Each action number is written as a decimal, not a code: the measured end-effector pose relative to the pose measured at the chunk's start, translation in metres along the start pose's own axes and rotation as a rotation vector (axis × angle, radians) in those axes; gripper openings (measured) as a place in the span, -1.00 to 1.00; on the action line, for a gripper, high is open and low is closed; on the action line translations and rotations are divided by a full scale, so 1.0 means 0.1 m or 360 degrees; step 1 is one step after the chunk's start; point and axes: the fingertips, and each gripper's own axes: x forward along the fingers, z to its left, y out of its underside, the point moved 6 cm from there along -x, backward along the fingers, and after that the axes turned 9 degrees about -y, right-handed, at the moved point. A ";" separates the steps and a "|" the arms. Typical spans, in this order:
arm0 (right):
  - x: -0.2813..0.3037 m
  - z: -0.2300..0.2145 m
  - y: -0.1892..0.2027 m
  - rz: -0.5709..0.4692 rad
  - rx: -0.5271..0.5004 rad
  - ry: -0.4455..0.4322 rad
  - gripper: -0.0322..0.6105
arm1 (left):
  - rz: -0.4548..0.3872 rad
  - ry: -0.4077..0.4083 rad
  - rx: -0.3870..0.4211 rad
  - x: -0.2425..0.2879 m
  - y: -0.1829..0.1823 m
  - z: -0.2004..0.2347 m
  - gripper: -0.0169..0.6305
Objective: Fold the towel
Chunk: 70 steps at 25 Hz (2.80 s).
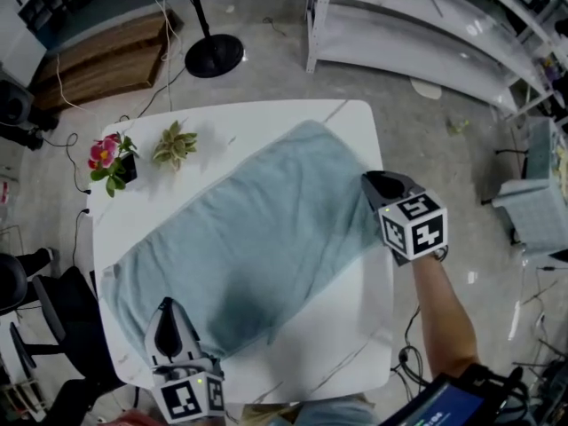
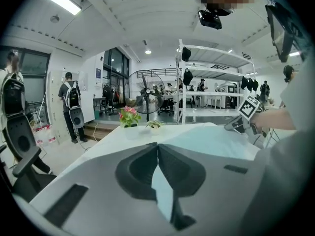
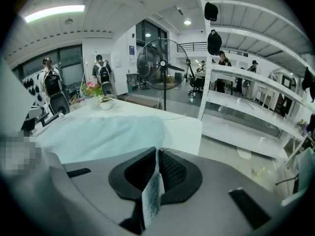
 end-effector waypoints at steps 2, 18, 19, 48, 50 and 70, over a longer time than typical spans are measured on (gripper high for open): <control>-0.11 0.15 -0.18 -0.0048 -0.0037 -0.0003 -0.79 | -0.0016 -0.0006 -0.0017 -0.07 -0.03 0.07 -0.92; -0.53 2.46 -1.27 -0.0288 -0.0513 -0.0249 -0.79 | -0.0257 -0.0122 -0.0197 -1.23 -0.12 1.13 -0.92; -0.52 2.61 -1.27 -0.0291 -0.0531 -0.0269 -0.79 | -0.0261 -0.0136 -0.0207 -1.30 -0.10 1.22 -0.92; 0.54 5.96 -0.70 -0.0214 -0.0769 -0.0671 -0.79 | -0.0128 -0.0488 -0.0387 -2.51 0.82 3.02 -0.92; 0.67 6.03 -0.51 -0.0152 -0.0778 -0.0677 -0.79 | -0.0131 -0.0483 -0.0392 -2.51 0.84 3.05 -0.92; 0.15 5.74 -0.19 0.0122 -0.0878 -0.1117 -0.06 | -0.0138 -0.0257 -0.0390 -2.22 0.73 2.69 -0.92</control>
